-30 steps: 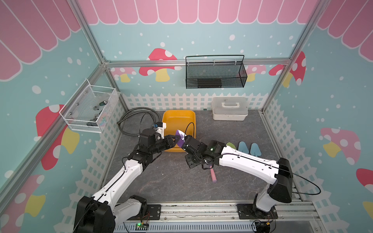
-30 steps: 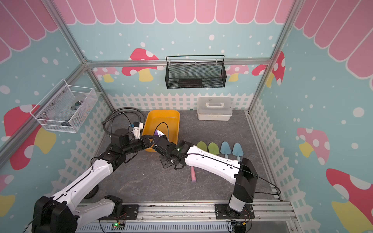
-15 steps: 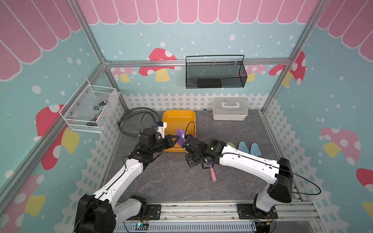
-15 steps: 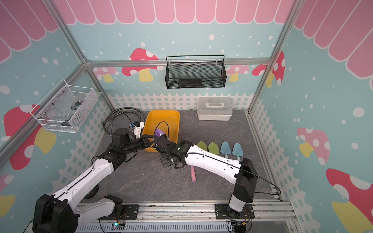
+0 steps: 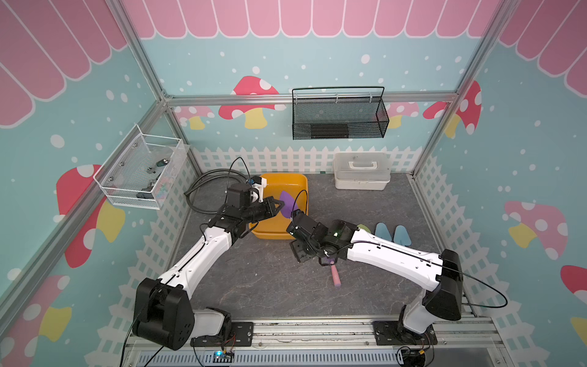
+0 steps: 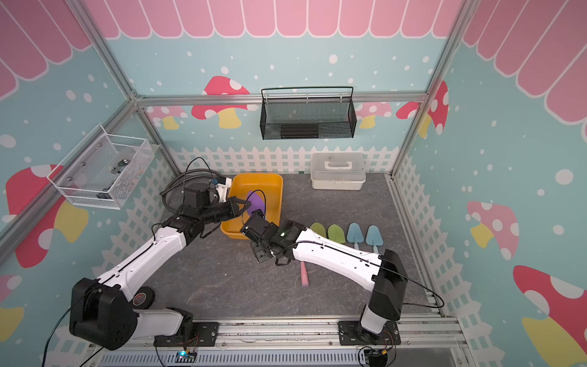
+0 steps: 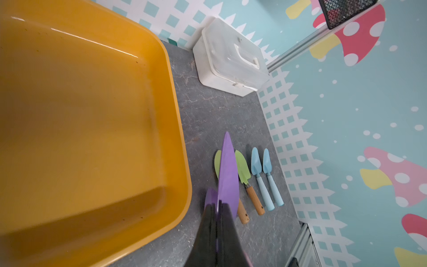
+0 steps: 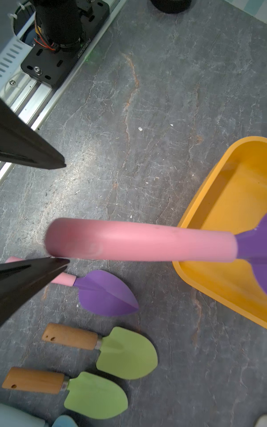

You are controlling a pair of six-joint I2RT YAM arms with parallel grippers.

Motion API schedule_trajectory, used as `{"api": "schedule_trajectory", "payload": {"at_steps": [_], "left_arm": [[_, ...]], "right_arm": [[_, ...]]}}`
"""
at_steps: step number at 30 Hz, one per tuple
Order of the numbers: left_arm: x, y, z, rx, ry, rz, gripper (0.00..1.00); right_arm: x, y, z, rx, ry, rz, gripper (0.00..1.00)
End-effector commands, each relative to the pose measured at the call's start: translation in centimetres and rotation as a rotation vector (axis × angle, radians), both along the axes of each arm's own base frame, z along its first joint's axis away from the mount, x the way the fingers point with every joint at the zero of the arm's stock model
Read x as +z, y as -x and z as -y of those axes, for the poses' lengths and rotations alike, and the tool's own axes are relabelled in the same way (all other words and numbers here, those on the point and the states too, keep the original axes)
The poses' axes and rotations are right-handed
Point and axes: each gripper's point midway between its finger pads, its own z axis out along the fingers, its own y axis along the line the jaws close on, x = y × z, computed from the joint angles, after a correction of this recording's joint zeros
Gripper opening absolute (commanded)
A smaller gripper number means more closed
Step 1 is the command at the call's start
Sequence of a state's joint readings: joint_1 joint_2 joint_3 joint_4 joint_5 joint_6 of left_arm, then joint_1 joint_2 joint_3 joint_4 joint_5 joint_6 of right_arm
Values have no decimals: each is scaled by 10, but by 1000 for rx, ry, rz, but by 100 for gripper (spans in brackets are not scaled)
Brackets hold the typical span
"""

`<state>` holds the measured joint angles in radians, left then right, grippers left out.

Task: Put the shovel into the storage box
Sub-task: Place the shovel in the storage box.

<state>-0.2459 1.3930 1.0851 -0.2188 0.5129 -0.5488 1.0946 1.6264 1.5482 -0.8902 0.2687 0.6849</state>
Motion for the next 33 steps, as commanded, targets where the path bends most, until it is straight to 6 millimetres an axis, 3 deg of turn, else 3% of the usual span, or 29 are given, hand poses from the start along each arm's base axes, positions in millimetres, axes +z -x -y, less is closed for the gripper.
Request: {"api": "schedule_trajectory", "payload": {"at_steps": [1,7,14,17,21,33], "left_arm": [[-9,-23,-11,-18,-99,-27,0],[-26,-77,1,-158,-157,-124,0],[-89,-117,7,-220,-238,-285,0],[-111,-126,6,-222,-260,-318,0],[-125,-133,8,-236,-285,-334,0],[-131,-159,23,-261,-298,-318,0]], "right_arm": [[33,1,29,-53,-24,90,66],[54,5,80,-129,-30,186,70],[49,9,121,-200,-17,187,70],[47,11,131,-213,-17,187,70],[41,12,137,-221,-9,175,70],[30,14,138,-230,3,154,70]]}}
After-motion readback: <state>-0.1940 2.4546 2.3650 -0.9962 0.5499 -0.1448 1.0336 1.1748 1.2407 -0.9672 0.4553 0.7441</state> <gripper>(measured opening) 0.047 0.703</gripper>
